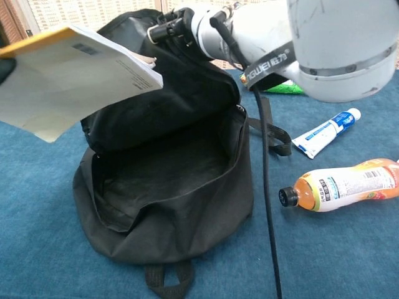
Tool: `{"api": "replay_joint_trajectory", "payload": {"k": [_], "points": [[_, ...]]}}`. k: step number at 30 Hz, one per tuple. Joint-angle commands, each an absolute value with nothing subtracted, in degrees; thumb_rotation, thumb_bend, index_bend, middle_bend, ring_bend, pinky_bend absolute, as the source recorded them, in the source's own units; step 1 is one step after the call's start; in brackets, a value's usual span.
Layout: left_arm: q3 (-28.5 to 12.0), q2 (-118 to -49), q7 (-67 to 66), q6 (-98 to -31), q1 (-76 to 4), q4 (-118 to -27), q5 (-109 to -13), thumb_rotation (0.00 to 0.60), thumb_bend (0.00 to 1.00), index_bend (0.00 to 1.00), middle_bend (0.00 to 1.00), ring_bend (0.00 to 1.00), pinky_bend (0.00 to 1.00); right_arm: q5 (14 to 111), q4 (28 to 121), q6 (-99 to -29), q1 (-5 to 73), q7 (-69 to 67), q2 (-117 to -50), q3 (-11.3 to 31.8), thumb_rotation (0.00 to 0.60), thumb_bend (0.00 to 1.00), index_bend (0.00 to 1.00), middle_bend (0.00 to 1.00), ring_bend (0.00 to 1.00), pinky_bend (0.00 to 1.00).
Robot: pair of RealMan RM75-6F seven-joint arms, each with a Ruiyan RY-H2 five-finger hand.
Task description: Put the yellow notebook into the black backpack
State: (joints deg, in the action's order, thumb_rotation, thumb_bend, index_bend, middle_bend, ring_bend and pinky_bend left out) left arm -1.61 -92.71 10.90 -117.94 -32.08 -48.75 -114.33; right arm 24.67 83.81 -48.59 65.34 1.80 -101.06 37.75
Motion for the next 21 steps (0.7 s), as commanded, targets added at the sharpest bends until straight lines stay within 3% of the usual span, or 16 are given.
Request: {"api": "replay_joint_trajectory", "payload": {"k": [1, 8, 21], "points": [[-2.0, -95.3, 8.4, -114.9, -34.5, -44.1, -114.7, 0.600, 0.53, 0.75, 0.73, 0.61, 0.60, 25.0, 84.2, -49.0, 66.1, 0.4, -102.3, 38.1, 0.600, 0.90, 0.86, 0.52, 0.40, 0.33], [-0.9, -98.4, 6.5, -112.5, -36.8, -39.3, -115.3, 0.600, 0.53, 0.75, 0.73, 0.61, 0.60, 27.8, 84.6, -50.9, 67.0, -2.7, -104.8, 38.7, 0.600, 0.90, 0.86, 0.52, 0.39, 0.33], [4.1, -102.7, 3.6, -109.3, -37.7, -40.1, -117.7, 0.600, 0.53, 0.75, 0.73, 0.61, 0.60, 30.9, 84.1, -53.0, 65.0, -5.0, -106.0, 36.4, 0.600, 0.90, 0.86, 0.52, 0.39, 0.33]]}}
